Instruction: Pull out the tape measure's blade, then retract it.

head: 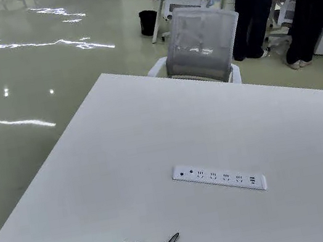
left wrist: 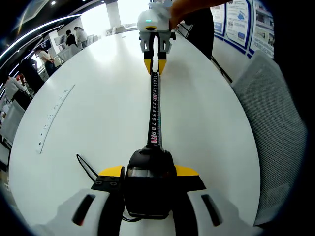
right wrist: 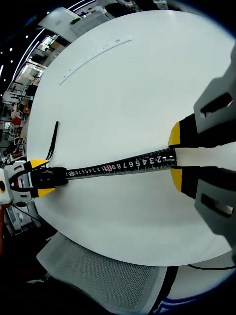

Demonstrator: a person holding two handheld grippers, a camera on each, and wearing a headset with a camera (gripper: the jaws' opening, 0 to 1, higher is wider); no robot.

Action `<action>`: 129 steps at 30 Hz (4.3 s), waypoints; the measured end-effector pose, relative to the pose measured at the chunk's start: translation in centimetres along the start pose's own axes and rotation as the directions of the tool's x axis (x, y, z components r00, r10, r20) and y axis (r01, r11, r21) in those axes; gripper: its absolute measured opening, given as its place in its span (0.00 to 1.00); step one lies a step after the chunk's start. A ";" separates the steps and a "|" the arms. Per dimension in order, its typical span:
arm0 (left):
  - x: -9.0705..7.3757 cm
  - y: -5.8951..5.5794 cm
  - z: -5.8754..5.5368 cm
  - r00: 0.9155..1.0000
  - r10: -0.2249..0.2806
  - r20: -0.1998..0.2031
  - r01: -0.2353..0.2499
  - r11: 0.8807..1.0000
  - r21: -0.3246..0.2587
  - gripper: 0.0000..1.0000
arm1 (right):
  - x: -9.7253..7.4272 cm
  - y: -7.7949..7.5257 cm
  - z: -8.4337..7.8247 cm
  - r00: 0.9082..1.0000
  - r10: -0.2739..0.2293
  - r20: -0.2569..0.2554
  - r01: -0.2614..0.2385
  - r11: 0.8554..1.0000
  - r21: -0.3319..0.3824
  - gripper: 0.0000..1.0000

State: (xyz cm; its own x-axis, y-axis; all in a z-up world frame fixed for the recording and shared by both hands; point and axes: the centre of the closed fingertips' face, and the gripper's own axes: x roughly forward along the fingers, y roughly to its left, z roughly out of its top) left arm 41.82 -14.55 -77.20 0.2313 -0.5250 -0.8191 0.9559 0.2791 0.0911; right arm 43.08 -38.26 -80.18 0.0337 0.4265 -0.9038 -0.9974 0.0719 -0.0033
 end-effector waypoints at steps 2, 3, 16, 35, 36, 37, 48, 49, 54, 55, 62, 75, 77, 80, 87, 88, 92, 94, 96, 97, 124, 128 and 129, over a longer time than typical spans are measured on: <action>0.0 0.0 0.0 1.000 0.000 0.001 0.000 1.000 -0.002 0.33 | -0.1 0.0 -0.1 1.000 0.001 0.001 -0.001 1.000 0.002 0.11; 0.0 0.0 0.1 1.000 0.000 -0.001 0.000 1.000 -0.002 0.33 | -0.2 0.0 -0.3 1.000 0.002 -0.001 -0.002 1.000 0.002 0.11; -0.1 0.1 0.1 1.000 -0.003 -0.001 0.003 1.000 -0.003 0.33 | -0.3 0.1 -0.4 1.000 -0.006 -0.002 0.006 1.000 0.014 0.11; 0.0 0.0 0.0 1.000 0.000 0.002 0.000 1.000 -0.005 0.33 | -0.3 0.0 -0.7 1.000 -0.009 0.004 0.009 1.000 0.020 0.11; -0.1 0.0 0.0 1.000 0.001 0.002 -0.001 1.000 -0.004 0.33 | -0.4 0.1 -0.7 1.000 -0.008 0.004 0.008 1.000 0.018 0.11; -0.1 0.0 0.0 1.000 0.001 0.002 -0.001 1.000 -0.004 0.33 | -0.4 0.1 -0.6 1.000 -0.007 0.004 0.007 1.000 0.018 0.11; -0.1 -0.1 0.1 1.000 0.003 0.001 -0.003 1.000 -0.004 0.33 | -0.5 0.1 -0.9 1.000 -0.015 0.010 0.014 0.999 0.034 0.11; -0.1 -0.1 0.1 1.000 0.003 0.003 -0.003 1.000 -0.005 0.33 | -0.5 0.1 -0.9 1.000 -0.015 0.008 0.015 0.999 0.032 0.11; 0.1 0.1 -0.2 1.000 -0.002 -0.002 0.002 1.000 -0.005 0.33 | -0.6 0.2 -0.7 1.000 -0.011 0.002 0.011 1.000 0.027 0.11; 0.1 0.1 -0.2 1.000 -0.001 -0.002 0.001 1.000 -0.005 0.33 | -0.5 0.1 -0.8 1.000 -0.011 0.005 0.011 1.000 0.028 0.11; 0.1 0.1 -0.1 1.000 0.000 0.000 0.000 1.000 -0.007 0.33 | -0.3 0.0 -0.8 1.000 -0.014 0.009 0.013 0.999 0.043 0.11; 0.1 0.0 -0.2 1.000 0.014 0.027 -0.014 1.000 -0.004 0.34 | -0.3 0.2 -0.9 0.999 -0.028 0.019 0.028 0.999 0.027 0.14; 0.3 0.2 -0.5 0.999 0.016 0.035 -0.016 1.000 -0.003 0.34 | -0.2 0.0 -1.1 0.998 -0.053 0.019 0.052 0.998 0.032 0.17; 0.5 0.2 -0.6 0.999 0.017 0.033 -0.017 1.000 0.010 0.34 | -0.2 -0.8 -1.3 0.994 -0.105 0.009 0.105 0.993 0.061 0.33; 0.7 0.5 -0.9 0.999 0.012 0.034 -0.013 1.000 0.028 0.34 | -1.9 -1.0 -0.5 0.985 -0.148 0.087 0.136 0.981 0.136 0.58; 0.8 0.6 -1.1 0.999 0.011 0.038 -0.012 1.000 0.026 0.34 | -2.4 -1.1 -0.2 0.980 -0.172 0.104 0.153 0.975 0.163 0.62; 0.7 0.7 -1.1 0.998 0.014 0.059 -0.015 1.000 0.012 0.35 | -3.5 -1.0 -0.2 0.965 -0.210 0.157 0.165 0.952 0.259 0.76; 0.5 0.6 -0.7 0.998 0.019 0.064 -0.019 1.000 0.010 0.35 | -3.8 -0.7 -0.7 0.960 -0.231 0.157 0.180 0.942 0.284 0.81; 0.5 0.6 -0.8 0.997 0.023 0.076 -0.021 0.999 -0.026 0.38 | -4.1 -0.4 -1.2 0.956 -0.247 0.158 0.190 0.932 0.307 0.85; 0.5 0.5 -1.1 0.997 0.022 0.067 -0.020 0.999 -0.040 0.42 | -4.3 -0.2 -1.3 0.955 -0.253 0.157 0.195 0.930 0.313 0.86; -8.3 0.8 -7.5 0.873 0.437 0.217 -0.224 0.754 -0.618 0.99 | -8.2 2.0 -0.6 0.848 -0.460 0.264 0.249 0.784 0.569 1.00; -10.1 -1.2 -9.3 0.858 0.474 0.196 -0.248 0.719 -0.650 0.99 | -8.8 3.1 -1.5 0.824 -0.507 0.252 0.298 0.767 0.568 1.00; -10.5 -1.5 -9.9 0.854 0.484 0.189 -0.254 0.707 -0.661 0.99 | -8.9 3.4 -1.7 0.820 -0.517 0.246 0.302 0.755 0.583 1.00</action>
State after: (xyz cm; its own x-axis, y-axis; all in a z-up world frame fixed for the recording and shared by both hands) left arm 36.20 -1.46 -74.31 0.6944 -0.4658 -0.5485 0.4974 0.8615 -0.1020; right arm 39.33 -43.37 -72.91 0.5592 0.5339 -0.6342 -0.7055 0.7083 -0.0258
